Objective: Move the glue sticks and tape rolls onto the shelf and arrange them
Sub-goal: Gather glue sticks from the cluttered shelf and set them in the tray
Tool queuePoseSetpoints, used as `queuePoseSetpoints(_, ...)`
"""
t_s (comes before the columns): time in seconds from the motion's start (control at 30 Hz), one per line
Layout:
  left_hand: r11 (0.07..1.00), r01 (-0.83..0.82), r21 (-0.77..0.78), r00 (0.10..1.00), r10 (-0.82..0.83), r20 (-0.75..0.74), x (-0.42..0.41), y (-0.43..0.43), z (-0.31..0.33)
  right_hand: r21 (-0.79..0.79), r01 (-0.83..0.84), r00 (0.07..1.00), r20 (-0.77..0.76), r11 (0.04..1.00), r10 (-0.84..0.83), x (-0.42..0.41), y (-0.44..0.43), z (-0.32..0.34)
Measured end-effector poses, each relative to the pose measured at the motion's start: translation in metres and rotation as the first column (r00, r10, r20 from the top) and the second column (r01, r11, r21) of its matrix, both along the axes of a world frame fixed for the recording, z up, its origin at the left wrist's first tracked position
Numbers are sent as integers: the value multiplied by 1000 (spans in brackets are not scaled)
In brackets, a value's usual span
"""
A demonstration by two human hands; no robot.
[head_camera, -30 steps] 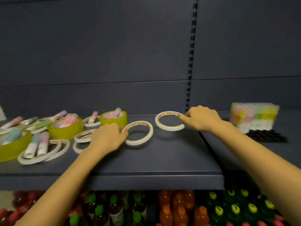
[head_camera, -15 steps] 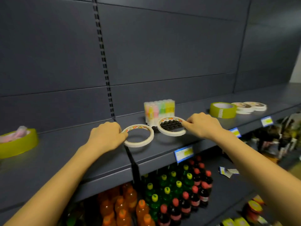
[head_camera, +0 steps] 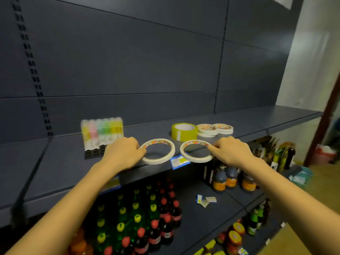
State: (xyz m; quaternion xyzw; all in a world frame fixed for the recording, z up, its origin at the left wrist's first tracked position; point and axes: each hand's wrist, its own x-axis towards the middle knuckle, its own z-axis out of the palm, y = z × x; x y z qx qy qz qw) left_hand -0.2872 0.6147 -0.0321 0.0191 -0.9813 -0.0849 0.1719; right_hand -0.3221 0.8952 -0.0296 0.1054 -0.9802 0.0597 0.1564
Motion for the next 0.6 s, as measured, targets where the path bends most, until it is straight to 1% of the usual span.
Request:
queuePoseSetpoints(0.17, 1000, 7, -10, 1000, -7, -10, -26, 63, 3, -11, 71, 997, 2, 997, -71, -15, 63, -5)
queuePoseSetpoints(0.3, 1000, 26, 3, 999, -25, -27, -52, 106, 8, -45, 107, 994, 36, 993, -105, -29, 106, -9)
queuePoseSetpoints(0.43, 999, 49, 1, 997, -49, -54, -84, 136, 8, -79, 139, 990, 48, 987, -135, -50, 135, -14)
queuePoseSetpoints(0.6, 999, 28, 22, 998, -27, -63, -134, 158, 11, -75, 148, 989, 29, 986, -147, -93, 153, -18)
